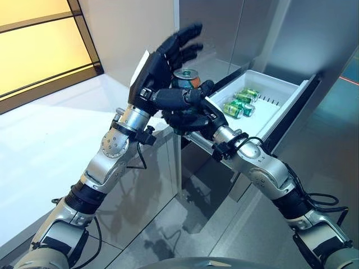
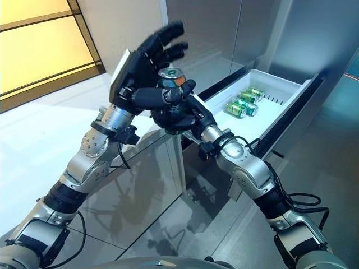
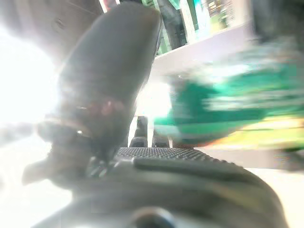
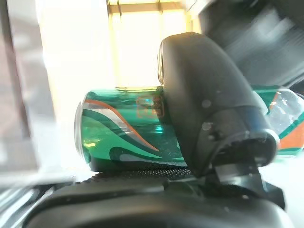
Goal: Put drinks into fridge and close the fridge
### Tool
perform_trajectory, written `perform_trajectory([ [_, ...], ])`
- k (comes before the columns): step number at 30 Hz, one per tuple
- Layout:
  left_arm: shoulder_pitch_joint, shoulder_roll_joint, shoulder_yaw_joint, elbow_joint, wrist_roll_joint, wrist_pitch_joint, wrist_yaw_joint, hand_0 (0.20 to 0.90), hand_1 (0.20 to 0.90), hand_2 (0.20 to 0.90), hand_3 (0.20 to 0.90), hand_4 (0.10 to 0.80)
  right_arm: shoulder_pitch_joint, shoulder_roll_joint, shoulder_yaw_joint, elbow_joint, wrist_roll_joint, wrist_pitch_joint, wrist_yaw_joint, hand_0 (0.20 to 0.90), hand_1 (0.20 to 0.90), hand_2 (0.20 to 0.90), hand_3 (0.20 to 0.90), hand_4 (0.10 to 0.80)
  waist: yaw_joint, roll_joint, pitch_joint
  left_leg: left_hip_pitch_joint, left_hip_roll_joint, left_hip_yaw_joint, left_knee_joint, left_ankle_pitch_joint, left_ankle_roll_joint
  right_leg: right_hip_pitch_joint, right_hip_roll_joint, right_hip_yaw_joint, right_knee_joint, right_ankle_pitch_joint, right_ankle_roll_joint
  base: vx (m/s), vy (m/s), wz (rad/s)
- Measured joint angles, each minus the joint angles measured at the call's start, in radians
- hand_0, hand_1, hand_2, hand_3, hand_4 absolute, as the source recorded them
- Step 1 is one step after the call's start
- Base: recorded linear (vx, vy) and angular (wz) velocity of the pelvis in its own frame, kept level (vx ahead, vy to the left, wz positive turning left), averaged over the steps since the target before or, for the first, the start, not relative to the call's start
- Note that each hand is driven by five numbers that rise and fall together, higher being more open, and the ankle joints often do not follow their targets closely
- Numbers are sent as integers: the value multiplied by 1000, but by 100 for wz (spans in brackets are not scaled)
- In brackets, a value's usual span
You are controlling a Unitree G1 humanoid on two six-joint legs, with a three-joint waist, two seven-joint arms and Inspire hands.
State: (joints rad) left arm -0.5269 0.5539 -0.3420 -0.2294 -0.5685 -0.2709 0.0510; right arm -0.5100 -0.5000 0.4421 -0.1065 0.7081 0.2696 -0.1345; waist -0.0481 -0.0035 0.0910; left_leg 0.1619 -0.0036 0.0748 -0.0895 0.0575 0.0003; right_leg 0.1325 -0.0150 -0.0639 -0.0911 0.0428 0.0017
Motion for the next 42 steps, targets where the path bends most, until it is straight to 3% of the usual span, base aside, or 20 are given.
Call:
perform_trajectory([
  [7, -117, -15, 92, -121, 145, -189, 78, 900, 900, 900, 900, 800, 4, -25, -114, 224, -84, 18, -126, 300, 300, 300, 200, 100, 18, -2, 1, -3, 1, -5, 0, 0, 0, 0, 1, -4, 0, 0, 0, 3, -9, 2],
  [12, -126, -21, 116, -131, 150, -206, 57, 900, 900, 900, 900, 800, 3, -81, -191, 296, -195, 16, -155, 300, 300, 300, 200, 100, 18, -2, 1, -7, 0, -18, 0, 0, 0, 1, 2, -3, 0, 0, 0, 9, -31, 6],
  [15, -125, -52, 115, -131, 29, -146, -18, 900, 900, 900, 900, 800, -12, -130, -212, 388, -264, 8, -166, 300, 300, 300, 200, 100, 24, -1, 2, -9, -1, -29, 0, 0, 0, 1, 2, -4, 0, 0, 0, 19, -35, 6],
  [19, -69, -133, 112, -131, -230, 36, -127, 900, 900, 900, 900, 800, -17, -167, -235, 495, -288, -6, -171, 300, 300, 300, 200, 100, 28, 2, 4, -10, -1, -47, 0, 1, -1, 6, 2, -15, 0, -1, 1, 22, -45, 8],
  [23, 60, -206, 89, -86, -457, 277, -209, 900, 900, 900, 900, 800, -36, -227, -236, 575, -317, -24, -170, 300, 300, 300, 200, 100, 43, 24, 36, -10, -2, -77, 0, 7, -3, 15, -1, -37, 0, -2, 1, 6, -49, 14],
  [29, 299, -195, 20, 58, -554, 512, -310, 900, 900, 900, 900, 800, -193, -347, -228, 783, -315, -25, -161, 300, 300, 300, 200, 100, 87, 58, 94, -35, -1, -135, 0, 28, -10, 13, -2, -98, -1, -3, -1, -4, -32, 27],
  [35, 462, -60, -65, 203, -554, 573, -364, 900, 900, 900, 900, 800, -397, -426, -131, 1035, -314, -32, -117, 300, 300, 300, 200, 100, 142, 71, 110, -61, -5, -178, 0, 42, -14, 9, -3, -144, -1, -11, -4, -30, -11, 27],
  [42, 517, -44, -122, 386, -441, 523, -394, 900, 900, 900, 900, 800, -443, -433, -103, 1178, -330, -29, 15, 300, 300, 300, 200, 100, 196, 72, 111, -103, -13, -212, 1, 66, -13, -2, -6, -197, -1, -22, -1, -18, -43, 32],
])
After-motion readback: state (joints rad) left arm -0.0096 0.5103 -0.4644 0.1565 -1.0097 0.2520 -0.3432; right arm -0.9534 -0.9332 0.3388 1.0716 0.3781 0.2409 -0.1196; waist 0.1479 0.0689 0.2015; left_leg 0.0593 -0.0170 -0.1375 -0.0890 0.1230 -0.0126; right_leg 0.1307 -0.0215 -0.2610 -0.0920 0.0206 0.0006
